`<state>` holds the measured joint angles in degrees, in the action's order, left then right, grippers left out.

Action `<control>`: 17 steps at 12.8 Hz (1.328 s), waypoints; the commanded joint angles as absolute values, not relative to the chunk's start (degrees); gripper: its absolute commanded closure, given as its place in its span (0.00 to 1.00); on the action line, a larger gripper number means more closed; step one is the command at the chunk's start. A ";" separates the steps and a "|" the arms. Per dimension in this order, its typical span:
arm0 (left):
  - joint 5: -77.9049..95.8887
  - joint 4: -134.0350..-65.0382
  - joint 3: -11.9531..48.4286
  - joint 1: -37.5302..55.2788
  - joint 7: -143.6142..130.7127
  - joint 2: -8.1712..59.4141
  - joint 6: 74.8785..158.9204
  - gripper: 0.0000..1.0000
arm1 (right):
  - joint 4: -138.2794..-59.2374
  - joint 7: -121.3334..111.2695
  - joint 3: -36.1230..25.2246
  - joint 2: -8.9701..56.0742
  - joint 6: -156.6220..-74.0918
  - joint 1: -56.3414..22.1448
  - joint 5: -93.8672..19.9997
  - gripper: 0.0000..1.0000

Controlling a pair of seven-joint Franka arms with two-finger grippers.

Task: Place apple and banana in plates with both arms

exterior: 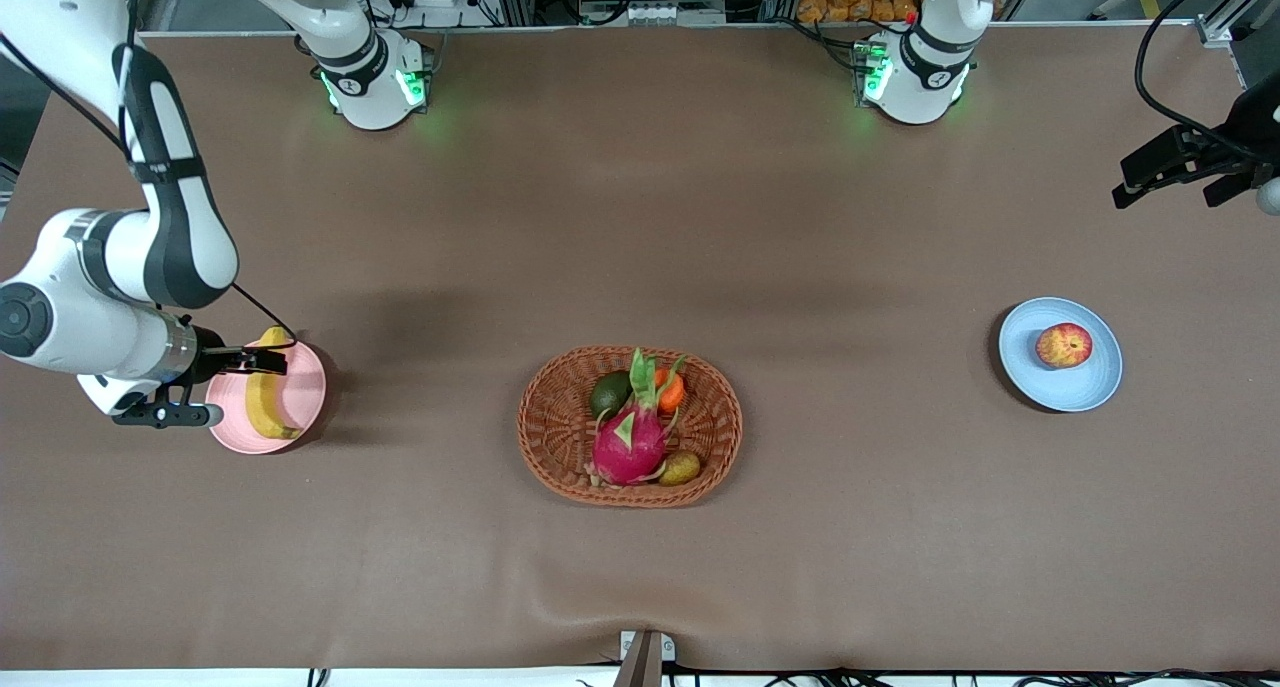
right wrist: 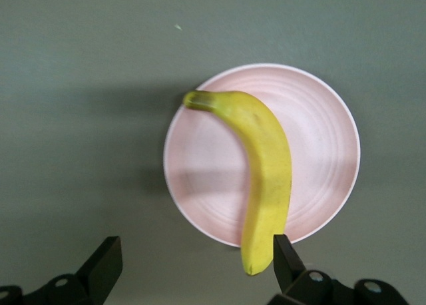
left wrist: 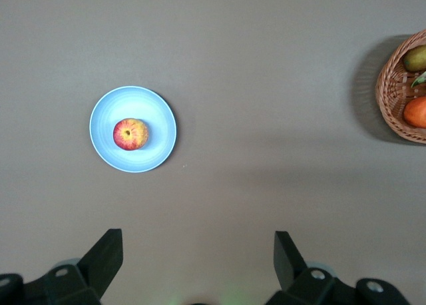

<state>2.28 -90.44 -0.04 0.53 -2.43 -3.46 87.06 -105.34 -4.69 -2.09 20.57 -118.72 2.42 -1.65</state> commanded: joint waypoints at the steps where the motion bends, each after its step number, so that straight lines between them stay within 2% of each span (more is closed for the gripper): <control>1: 2.47 -90.61 0.09 0.70 -3.16 -3.25 88.42 0.00 | -106.08 -3.60 -2.02 15.92 -115.76 1.50 -0.70 0.00; 5: 1.32 -90.97 0.18 0.53 -3.16 -3.60 87.89 0.00 | -105.91 -4.22 -2.02 7.23 -110.58 -0.35 -0.70 0.00; 7: 1.32 -90.70 0.26 0.53 -3.34 -3.51 87.89 0.00 | -103.55 -4.39 -1.93 3.44 -104.80 -0.35 -0.70 0.00; 14: 1.41 -90.53 0.26 0.53 -1.76 -3.25 87.89 0.00 | -81.16 -3.69 -1.67 3.25 -75.89 -0.35 -1.49 0.00; 17: 1.41 -90.53 0.35 0.53 -1.67 -3.08 87.89 0.00 | -78.49 -3.69 -2.02 1.60 -71.89 -0.09 -1.49 0.00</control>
<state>2.22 -90.58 0.06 0.52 -2.19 -2.99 87.97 -80.57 -4.60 -1.86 1.93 -73.68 -0.19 -1.66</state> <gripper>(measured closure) 0.000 0.000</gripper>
